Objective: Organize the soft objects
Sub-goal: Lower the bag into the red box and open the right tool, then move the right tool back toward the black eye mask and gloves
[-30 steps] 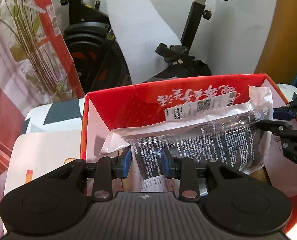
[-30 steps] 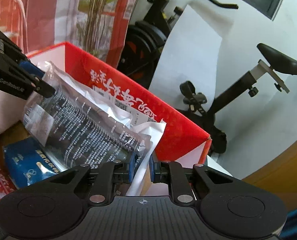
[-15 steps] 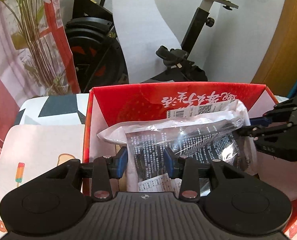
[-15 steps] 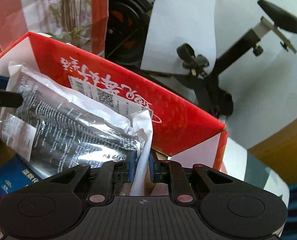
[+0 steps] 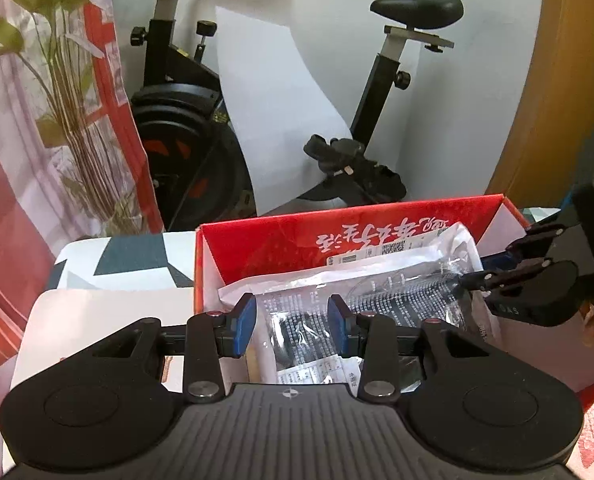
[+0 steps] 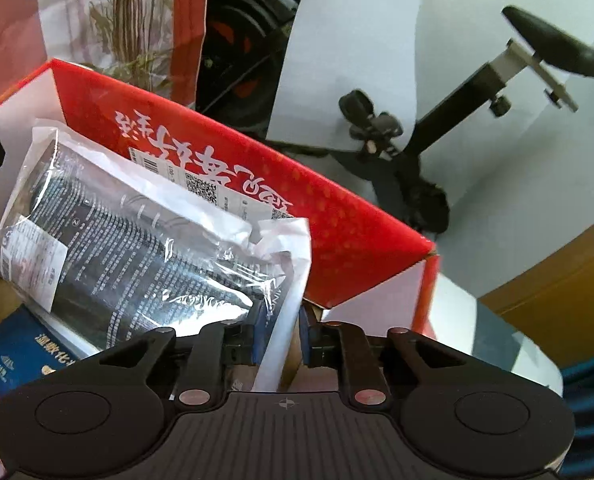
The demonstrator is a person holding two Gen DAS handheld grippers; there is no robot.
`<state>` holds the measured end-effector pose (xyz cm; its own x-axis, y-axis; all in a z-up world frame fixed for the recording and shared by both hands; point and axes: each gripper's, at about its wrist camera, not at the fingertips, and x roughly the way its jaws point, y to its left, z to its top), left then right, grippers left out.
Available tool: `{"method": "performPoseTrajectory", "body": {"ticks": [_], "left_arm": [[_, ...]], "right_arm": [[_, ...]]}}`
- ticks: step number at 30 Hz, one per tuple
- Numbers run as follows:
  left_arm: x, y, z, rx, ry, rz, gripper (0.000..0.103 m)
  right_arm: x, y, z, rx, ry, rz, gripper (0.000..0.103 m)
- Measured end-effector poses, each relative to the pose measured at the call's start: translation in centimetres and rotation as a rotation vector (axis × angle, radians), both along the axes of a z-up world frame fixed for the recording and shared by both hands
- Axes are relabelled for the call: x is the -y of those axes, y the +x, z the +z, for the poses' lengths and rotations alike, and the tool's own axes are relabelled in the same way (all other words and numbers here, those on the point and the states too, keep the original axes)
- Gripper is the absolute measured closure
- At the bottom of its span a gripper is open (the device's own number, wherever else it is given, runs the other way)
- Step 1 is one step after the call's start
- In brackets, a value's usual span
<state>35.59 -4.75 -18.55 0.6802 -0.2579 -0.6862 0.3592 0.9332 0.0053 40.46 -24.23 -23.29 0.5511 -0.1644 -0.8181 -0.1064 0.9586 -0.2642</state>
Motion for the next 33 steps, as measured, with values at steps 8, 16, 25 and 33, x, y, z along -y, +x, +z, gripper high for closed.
{"method": "performPoseTrajectory", "body": {"ticks": [8, 16, 25, 33], "left_arm": [[-1.2, -3.0, 1.3, 0.051, -0.034, 0.012, 0.062], [-2.9, -8.5, 2.4, 0.130, -0.062, 0.038, 0.061], [-5.7, -15.6, 0.6, 0.131, -0.066, 0.081, 0.061], [-7.7, -19.5, -2.7, 0.032, -0.094, 0.098, 0.061]], "right_arm": [[1.5, -5.0, 3.7, 0.137, 0.097, -0.021, 0.073], [1.0, -12.5, 7.6, 0.333, 0.238, 0.010, 0.073], [-1.6, -20.4, 7.7, 0.499, 0.319, -0.010, 0.073], [-3.6, -25.3, 5.3, 0.458, 0.391, 0.031, 0.073]]}}
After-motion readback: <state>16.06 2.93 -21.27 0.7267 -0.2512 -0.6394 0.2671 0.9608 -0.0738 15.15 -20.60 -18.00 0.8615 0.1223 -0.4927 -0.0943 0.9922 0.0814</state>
